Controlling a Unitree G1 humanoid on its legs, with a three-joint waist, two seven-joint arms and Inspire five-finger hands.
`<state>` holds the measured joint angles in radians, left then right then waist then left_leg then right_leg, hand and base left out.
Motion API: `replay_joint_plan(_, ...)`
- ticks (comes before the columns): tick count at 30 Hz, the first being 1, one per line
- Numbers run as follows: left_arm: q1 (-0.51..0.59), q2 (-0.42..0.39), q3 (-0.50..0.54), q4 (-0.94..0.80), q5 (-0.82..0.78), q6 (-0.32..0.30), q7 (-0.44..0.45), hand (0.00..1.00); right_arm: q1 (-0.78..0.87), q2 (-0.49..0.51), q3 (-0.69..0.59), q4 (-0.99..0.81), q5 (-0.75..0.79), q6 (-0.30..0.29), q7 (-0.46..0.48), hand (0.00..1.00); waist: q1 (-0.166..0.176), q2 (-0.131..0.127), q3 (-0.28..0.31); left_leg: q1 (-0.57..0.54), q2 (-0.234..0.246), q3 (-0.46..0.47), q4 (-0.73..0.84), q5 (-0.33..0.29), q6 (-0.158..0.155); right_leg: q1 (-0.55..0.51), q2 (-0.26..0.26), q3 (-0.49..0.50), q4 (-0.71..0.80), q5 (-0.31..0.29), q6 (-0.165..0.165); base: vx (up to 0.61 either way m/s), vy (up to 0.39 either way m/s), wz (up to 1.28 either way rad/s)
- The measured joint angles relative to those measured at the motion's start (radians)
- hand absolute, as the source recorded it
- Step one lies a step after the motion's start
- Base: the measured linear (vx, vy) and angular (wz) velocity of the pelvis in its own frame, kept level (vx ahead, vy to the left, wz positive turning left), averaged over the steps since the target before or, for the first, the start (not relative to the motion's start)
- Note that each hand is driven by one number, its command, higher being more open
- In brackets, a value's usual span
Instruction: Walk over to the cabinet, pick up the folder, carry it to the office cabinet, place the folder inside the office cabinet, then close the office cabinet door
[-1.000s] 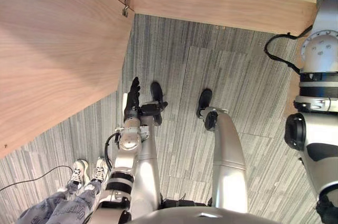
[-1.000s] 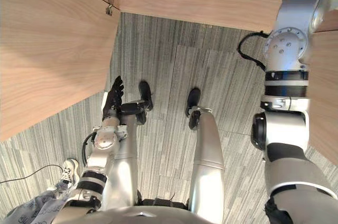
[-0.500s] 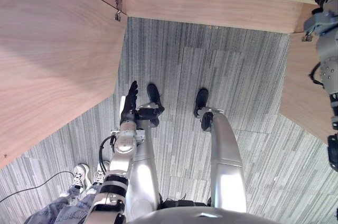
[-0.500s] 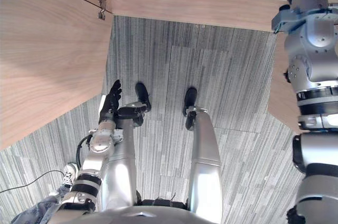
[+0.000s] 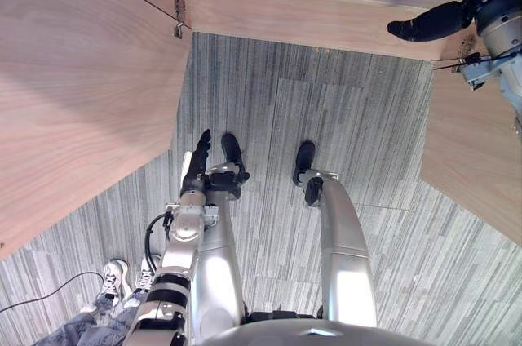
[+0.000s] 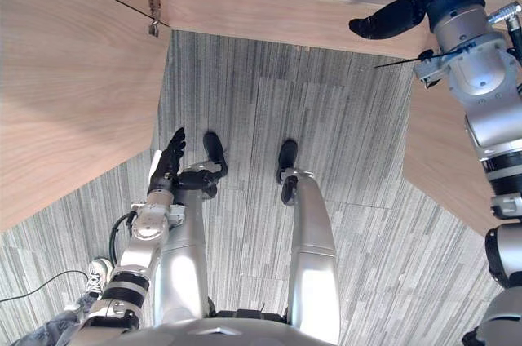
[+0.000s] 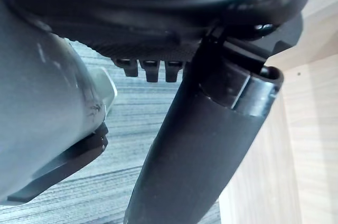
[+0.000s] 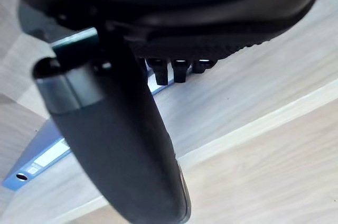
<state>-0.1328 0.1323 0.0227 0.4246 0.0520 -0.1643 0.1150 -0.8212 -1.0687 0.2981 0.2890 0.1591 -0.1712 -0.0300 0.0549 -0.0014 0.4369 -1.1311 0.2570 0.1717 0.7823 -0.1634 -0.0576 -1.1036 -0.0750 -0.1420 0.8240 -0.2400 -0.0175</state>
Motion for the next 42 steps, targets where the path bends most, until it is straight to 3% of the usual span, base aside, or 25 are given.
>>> replay_joint_plan(5, 0.000, 0.000, -0.001, 0.009, 0.000, 0.000, -0.018, 1.00, 0.030, -0.001, -0.005, -0.015, 0.047, -0.003, 0.019, 1.00, 0.004, -0.001, -0.011, 0.006, 0.000, 0.002, -0.009, 0.000, 0.000, 0.006, 0.000, -0.002, -0.007, 0.000, 0.000, 0.00, 0.007, 0.00)
replay_joint_plan(8, 0.001, -0.003, -0.003, 0.012, 0.000, -0.002, -0.023, 1.00, 0.124, 0.020, -0.076, -0.088, 0.118, -0.008, 0.023, 1.00, 0.007, -0.004, -0.018, 0.009, 0.000, 0.004, -0.015, 0.000, 0.000, 0.008, 0.001, -0.002, -0.013, 0.000, 0.000, 0.02, 0.021, 0.00)
replay_joint_plan(13, 0.000, -0.025, 0.003, 0.009, 0.000, -0.002, -0.012, 1.00, 0.267, 0.244, -0.272, -0.263, 0.113, -0.010, -0.050, 1.00, 0.005, -0.004, -0.018, 0.015, 0.000, 0.010, -0.025, 0.000, 0.000, 0.011, 0.001, -0.001, -0.023, 0.000, 0.000, 0.00, 0.000, 0.00)
replay_joint_plan(18, 0.000, -0.033, 0.004, 0.003, 0.001, -0.002, -0.009, 1.00, 0.292, 0.325, -0.383, -0.357, 0.003, -0.014, -0.142, 1.00, 0.004, -0.004, -0.018, 0.016, -0.001, 0.009, -0.025, 0.000, 0.000, 0.014, 0.001, -0.001, -0.025, 0.000, 0.000, 0.00, 0.022, 0.00)
replay_joint_plan(19, 0.000, -0.033, 0.005, 0.001, 0.001, -0.002, -0.006, 1.00, 0.294, 0.327, -0.392, -0.364, -0.005, -0.016, -0.149, 0.00, 0.005, -0.004, -0.018, 0.017, -0.001, 0.009, -0.025, 0.000, 0.000, 0.015, 0.001, -0.001, -0.025, 0.000, 0.000, 0.00, 0.030, 0.00)
replay_joint_plan(33, -0.001, -0.049, 0.042, -0.010, 0.036, -0.001, 0.018, 1.00, 0.322, 0.368, -0.345, -0.381, -0.248, -0.030, -0.183, 0.00, 0.006, -0.004, -0.018, 0.022, -0.002, 0.007, -0.028, 0.000, 0.000, 0.021, 0.001, -0.004, -0.027, 0.000, 0.000, 0.00, 0.005, 0.00)
replay_joint_plan(42, -0.001, -0.048, 0.044, -0.010, 0.035, 0.000, 0.040, 1.00, 0.229, 0.366, -0.286, -0.233, -0.354, 0.017, -0.214, 0.00, 0.018, -0.005, -0.018, -0.010, -0.006, 0.001, -0.025, 0.003, 0.004, -0.004, -0.004, -0.012, -0.023, 0.000, 0.000, 0.00, 0.004, 0.01)
